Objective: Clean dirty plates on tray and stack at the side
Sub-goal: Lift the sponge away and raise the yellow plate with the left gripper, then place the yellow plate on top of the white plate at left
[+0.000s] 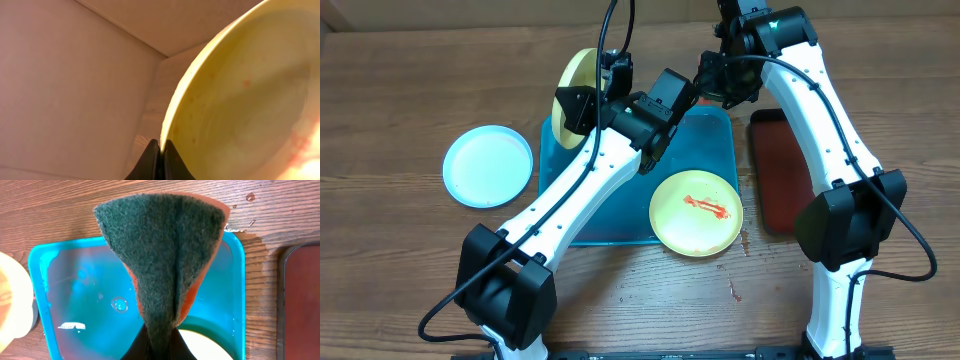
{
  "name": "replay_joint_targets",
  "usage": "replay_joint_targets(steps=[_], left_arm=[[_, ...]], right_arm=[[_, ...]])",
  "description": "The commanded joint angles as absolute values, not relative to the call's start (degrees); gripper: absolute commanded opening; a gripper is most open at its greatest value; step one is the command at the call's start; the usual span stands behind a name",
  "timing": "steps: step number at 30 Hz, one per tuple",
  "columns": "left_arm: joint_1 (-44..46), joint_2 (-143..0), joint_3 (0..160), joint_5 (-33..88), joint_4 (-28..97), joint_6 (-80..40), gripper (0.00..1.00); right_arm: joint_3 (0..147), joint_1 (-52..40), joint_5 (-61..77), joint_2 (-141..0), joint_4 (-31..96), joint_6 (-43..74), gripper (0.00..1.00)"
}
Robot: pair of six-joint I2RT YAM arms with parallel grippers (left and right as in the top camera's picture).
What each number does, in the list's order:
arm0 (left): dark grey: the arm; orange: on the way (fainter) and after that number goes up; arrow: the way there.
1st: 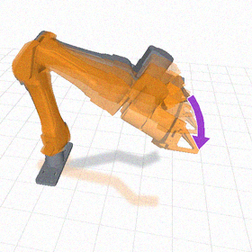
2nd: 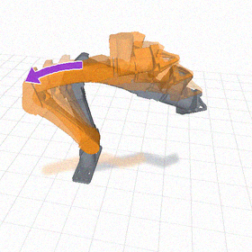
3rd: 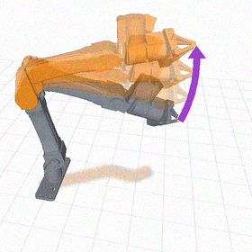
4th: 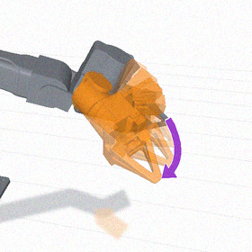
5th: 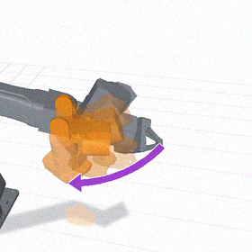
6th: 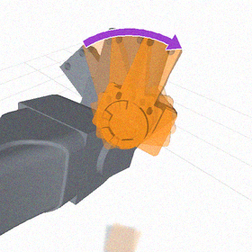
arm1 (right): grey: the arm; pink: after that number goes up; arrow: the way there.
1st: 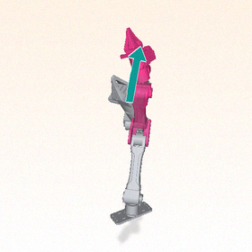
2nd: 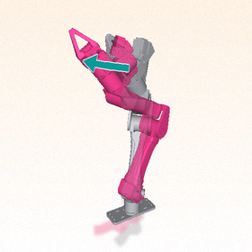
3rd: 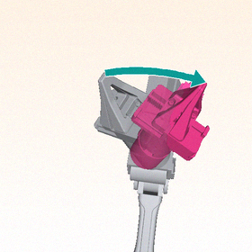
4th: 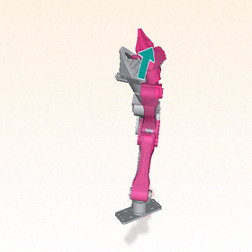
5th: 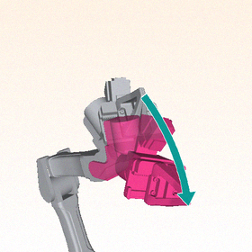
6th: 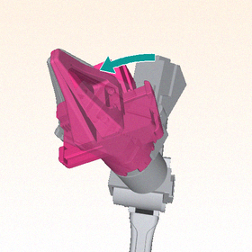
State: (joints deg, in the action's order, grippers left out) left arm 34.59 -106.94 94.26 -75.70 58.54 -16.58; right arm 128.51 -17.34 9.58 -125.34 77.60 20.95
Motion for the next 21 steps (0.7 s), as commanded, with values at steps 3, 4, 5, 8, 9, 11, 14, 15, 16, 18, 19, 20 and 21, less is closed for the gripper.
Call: replay_joint_targets(steps=[3,4,5,8,9,11,14,15,16,18,19,20,21], left_arm=[[35.0,-104.8,94.8,-76.5,58.4,-18.4,0.04],[35.0,-104.8,94.8,-75.3,58.5,-18.4,0.04],[34.9,-104.8,94.8,-73.6,58.5,-18.4,0.04],[34.6,-104.8,94.8,-67.7,58.8,-18.4,0.04],[34.3,-104.8,94.8,-64.8,59.0,-18.5,0.04],[33.8,-104.8,94.8,-60.3,59.4,-18.5,0.04],[32.0,-104.8,94.8,-52.8,60.2,-18.5,0.04],[31.0,-104.8,94.8,-49.7,60.7,-18.5,0.04],[30.0,-104.7,94.8,-47.0,61.1,-18.5,0.04],[26.8,-104.6,94.8,-39.9,61.9,-18.5,0.04],[25.1,-104.5,94.8,-36.6,62.2,-18.5,0.04],[22.9,-104.4,94.8,-32.6,62.4,-18.4,0.04],[20.9,-104.3,94.8,-29.0,62.6,-18.4,0.04]], right_arm=[[128.6,-17.5,9.1,-124.5,77.3,20.5,0.04],[128.6,-17.5,9.1,-124.5,77.3,20.5,0.04],[128.6,-17.5,9.1,-124.5,77.3,20.5,0.04],[128.6,-17.5,9.1,-124.5,77.4,20.5,0.04],[128.6,-17.5,9.1,-124.5,77.5,20.5,0.04],[128.6,-17.5,9.1,-124.5,77.8,20.5,0.04],[128.6,-17.5,9.0,-124.5,78.0,20.5,0.04],[128.6,-17.5,9.0,-124.5,78.1,20.5,0.04],[128.6,-17.5,8.9,-124.5,78.2,20.5,0.04],[128.6,-17.5,8.6,-124.5,78.4,20.5,0.04],[128.6,-17.5,8.6,-124.5,78.4,20.5,0.04],[128.6,-17.5,8.6,-124.5,78.4,20.5,0.04],[128.6,-17.5,8.6,-124.5,78.4,20.5,0.04]])
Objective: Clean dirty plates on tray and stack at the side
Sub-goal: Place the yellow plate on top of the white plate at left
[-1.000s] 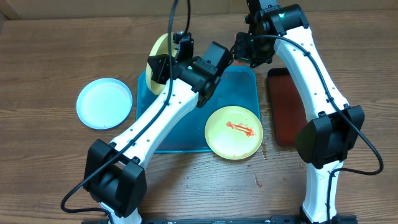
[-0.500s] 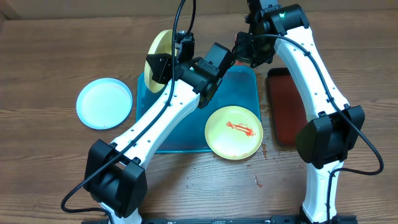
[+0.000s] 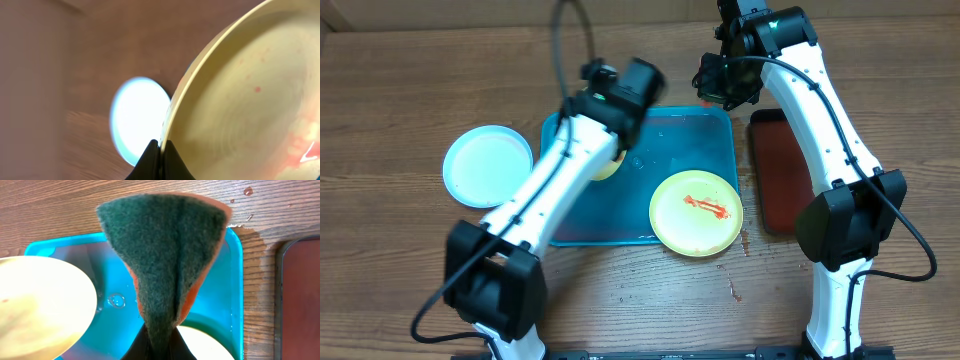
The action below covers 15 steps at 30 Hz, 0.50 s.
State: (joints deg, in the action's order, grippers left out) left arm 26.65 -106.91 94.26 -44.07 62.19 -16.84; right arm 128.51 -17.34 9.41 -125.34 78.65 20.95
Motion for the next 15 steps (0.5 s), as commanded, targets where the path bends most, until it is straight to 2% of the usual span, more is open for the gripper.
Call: replay_joint_targets(steps=[1,5,8,15], left_arm=[[18.3,-104.1,94.8,-24.6,62.6,-18.3,0.04],[8.0,-103.9,94.8,-7.7,62.5,-16.2,0.04],[-0.1,-103.9,94.8,0.5,62.8,-16.0,0.04],[-15.3,-104.0,94.6,0.6,63.6,-16.1,0.04]], right_arm=[[128.6,-17.5,8.6,-124.5,78.4,20.5,0.04],[128.6,-17.5,8.4,-124.5,78.4,20.5,0.04],[128.6,-17.5,8.4,-124.5,78.4,20.5,0.04],[128.6,-17.5,8.4,-124.5,78.3,20.5,0.04]])
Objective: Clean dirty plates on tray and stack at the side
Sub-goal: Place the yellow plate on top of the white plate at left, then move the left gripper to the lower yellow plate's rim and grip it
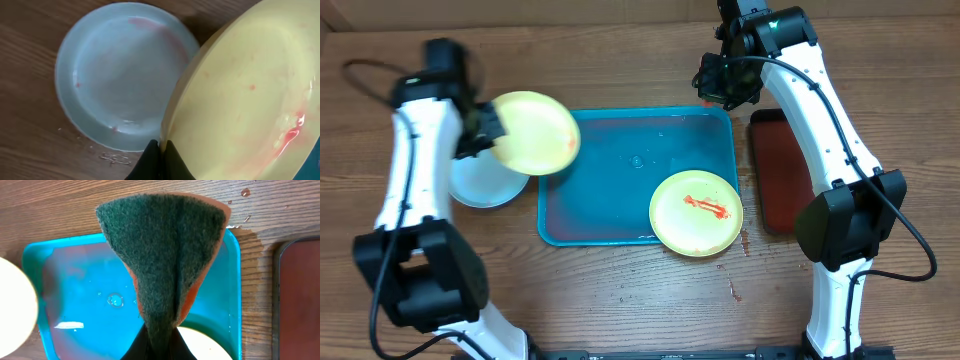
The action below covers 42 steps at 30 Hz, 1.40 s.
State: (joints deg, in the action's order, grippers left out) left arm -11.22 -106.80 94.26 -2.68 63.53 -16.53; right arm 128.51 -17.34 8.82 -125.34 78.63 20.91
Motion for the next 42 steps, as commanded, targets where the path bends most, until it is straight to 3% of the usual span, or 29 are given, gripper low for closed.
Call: replay_joint_targets(steps=[1,10,22,31,37,42], left_arm=[[-17.0,-104.0,94.6,-0.4,63.5,-16.1,0.04],[-25.2,-104.6,93.2,-7.0,63.1,-18.5,0.04],[-24.9,-104.6,80.8,-4.8,53.5,-18.4,0.04],[-24.7,-104.4,83.0,3.2,54.6,-11.0,0.38],[-22.3,-104.4,88.2,19.1,57.1,-5.5,0.42],[-14.9,-104.6,87.7,30.4,57.1,-5.3,0.44]], right_arm=[[128.6,-17.5,8.5,-124.5,78.3,20.5,0.04],[128.6,-17.5,8.5,-124.5,78.4,20.5,0.04],[128.6,-17.5,8.5,-124.5,78.3,20.5,0.04],[128.6,-17.5,8.5,-124.5,78.3,20.5,0.04],[128.6,-17.5,8.5,-124.5,78.3,20.5,0.04],[128.6,-17.5,8.5,-124.5,78.3,20.6,0.04]])
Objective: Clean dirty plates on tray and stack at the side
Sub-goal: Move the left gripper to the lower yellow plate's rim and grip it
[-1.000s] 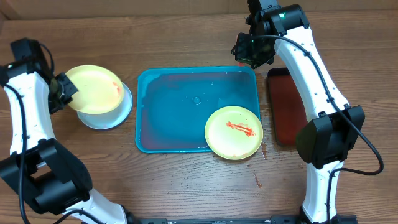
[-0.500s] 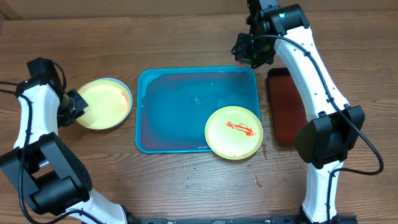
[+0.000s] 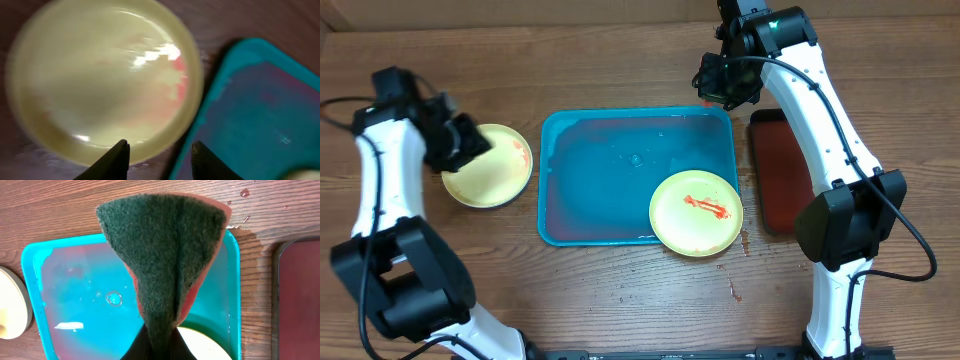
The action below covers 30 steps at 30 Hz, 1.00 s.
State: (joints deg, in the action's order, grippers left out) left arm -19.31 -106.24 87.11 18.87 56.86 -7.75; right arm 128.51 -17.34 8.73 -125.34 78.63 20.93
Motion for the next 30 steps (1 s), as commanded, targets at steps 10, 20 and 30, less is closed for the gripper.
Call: replay_joint_targets(steps=[10,20,30], left_arm=[[6.7,-105.1,86.4,28.7,56.4,-14.2,0.70],[18.2,-107.8,86.4,18.7,56.2,-23.0,0.55],[23.7,-116.6,86.4,21.4,56.7,-25.2,0.51]], right_arm=[[128.6,-17.5,8.5,-124.5,78.3,20.6,0.04],[128.6,-17.6,8.4,-124.5,78.5,20.6,0.04],[128.6,-17.6,8.4,-124.5,79.0,20.6,0.04]])
